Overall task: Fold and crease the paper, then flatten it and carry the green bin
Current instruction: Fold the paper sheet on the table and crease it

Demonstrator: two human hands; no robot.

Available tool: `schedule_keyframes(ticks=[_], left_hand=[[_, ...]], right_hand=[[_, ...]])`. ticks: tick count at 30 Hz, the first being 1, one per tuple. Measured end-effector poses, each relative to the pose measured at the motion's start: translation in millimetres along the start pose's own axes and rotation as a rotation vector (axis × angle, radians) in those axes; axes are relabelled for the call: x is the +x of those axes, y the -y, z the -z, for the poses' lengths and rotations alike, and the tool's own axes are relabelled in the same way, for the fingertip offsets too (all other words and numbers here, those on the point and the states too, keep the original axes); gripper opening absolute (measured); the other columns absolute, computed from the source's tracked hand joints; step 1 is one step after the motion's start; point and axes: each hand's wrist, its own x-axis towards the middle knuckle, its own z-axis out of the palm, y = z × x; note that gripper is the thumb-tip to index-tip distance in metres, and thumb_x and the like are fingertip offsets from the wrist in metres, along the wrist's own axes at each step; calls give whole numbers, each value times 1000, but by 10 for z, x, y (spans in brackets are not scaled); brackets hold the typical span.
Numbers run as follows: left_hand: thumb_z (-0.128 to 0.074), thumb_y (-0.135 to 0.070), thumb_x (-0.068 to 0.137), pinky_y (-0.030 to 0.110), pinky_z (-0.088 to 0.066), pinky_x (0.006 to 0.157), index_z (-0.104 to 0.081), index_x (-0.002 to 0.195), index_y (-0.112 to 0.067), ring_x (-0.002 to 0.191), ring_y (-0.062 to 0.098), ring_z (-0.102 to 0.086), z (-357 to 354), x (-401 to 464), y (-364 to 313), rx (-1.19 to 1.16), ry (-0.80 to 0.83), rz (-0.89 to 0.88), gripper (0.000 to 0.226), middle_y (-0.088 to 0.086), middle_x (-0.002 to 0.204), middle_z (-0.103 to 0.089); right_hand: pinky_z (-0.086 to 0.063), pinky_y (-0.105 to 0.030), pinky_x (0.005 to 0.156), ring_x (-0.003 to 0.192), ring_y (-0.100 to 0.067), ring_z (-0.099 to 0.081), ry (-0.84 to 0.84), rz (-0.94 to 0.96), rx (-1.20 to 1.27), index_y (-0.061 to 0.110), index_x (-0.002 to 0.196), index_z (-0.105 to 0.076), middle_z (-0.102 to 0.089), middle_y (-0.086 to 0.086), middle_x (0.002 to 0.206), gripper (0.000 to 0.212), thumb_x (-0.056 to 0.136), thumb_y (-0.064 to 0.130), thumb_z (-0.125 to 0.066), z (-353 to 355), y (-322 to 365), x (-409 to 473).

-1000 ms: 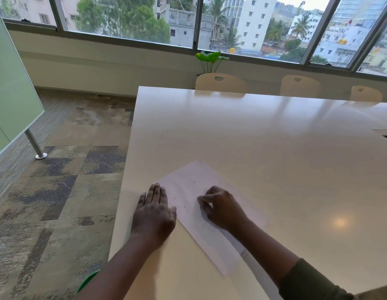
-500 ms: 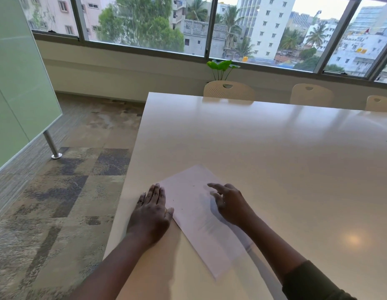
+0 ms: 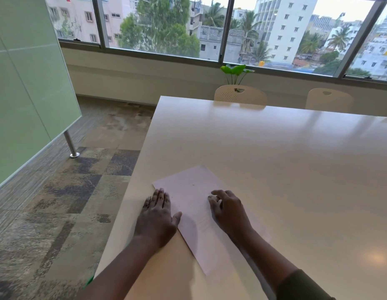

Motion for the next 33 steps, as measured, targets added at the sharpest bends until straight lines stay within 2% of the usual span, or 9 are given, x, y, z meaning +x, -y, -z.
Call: schedule_keyframes(ticks=[3, 7, 12, 16, 20, 22, 26, 30, 33], left_hand=[[4, -65, 71, 36, -4, 121, -10, 154, -7, 150, 20, -3, -3, 17, 18, -8, 5, 11, 102, 11, 163, -6], [3, -66, 71, 36, -5, 121, -10, 154, -6, 150, 21, -5, -4, 24, 22, -3, 8, 24, 103, 12, 163, -7], [-1, -66, 76, 35, -4, 121, -9, 154, -7, 150, 20, -6, -15, 17, 8, 8, -17, 34, 98, 11, 163, -7], [5, -67, 69, 35, -4, 121, -8, 154, -7, 150, 20, -5, -22, 26, 20, 10, -19, 35, 104, 11, 163, -5], [1, -66, 73, 34, -2, 121, -7, 154, -7, 150, 19, -4, -34, 24, 27, 17, -19, 36, 100, 10, 163, -5], [4, -66, 71, 34, -2, 120, -8, 154, -7, 150, 20, -5, -31, 26, 25, 20, -20, 35, 102, 11, 163, -6], [6, -66, 68, 34, -3, 120, -8, 154, -7, 150, 21, -6, -12, 21, 21, 7, -22, 37, 105, 11, 163, -5], [5, -65, 68, 34, -3, 120, -11, 154, -6, 150, 20, -7, -13, 11, 13, -8, -29, 29, 105, 11, 162, -7], [5, -64, 68, 34, -3, 120, -11, 154, -6, 150, 20, -6, -6, 7, 9, -6, -32, 30, 105, 11, 162, -7]], right_hand=[[-48, -19, 69, 68, -9, -63, 39, 75, 10, 22, 97, -75, -69, -2, 91, 15, 90, 22, -63, -29, 96, 162], [-55, -28, 71, 72, -16, -66, 175, 197, -8, 19, 93, -78, -69, -8, 88, 17, 87, 16, -63, -162, 212, 366], [-54, -33, 63, 66, -25, -62, 133, 131, -191, 11, 72, -70, -60, -9, 77, 21, 86, 11, -55, -264, 164, 498], [-55, -33, 64, 75, -19, -63, 282, 264, -203, 10, 81, -75, -67, -10, 79, 20, 82, 8, -55, -258, 214, 427], [-48, -27, 63, 68, -30, -62, 148, 62, -256, 9, 71, -72, -61, -12, 74, 17, 79, 7, -57, -61, 25, 575], [-49, -27, 61, 67, -29, -62, 172, 104, -273, 9, 68, -70, -59, -11, 73, 20, 81, 8, -55, -143, 113, 520], [-55, -31, 66, 75, -21, -66, 279, 261, -220, 15, 84, -77, -68, -9, 84, 20, 83, 9, -58, -163, 190, 374], [-53, -32, 72, 80, -32, -66, 201, 65, -231, 16, 92, -77, -66, -13, 87, 19, 85, 13, -60, 147, -30, 478], [-46, -26, 75, 81, -28, -63, 145, -51, -122, 24, 112, -71, -59, -10, 89, 24, 94, 21, -56, 265, -127, 490]])
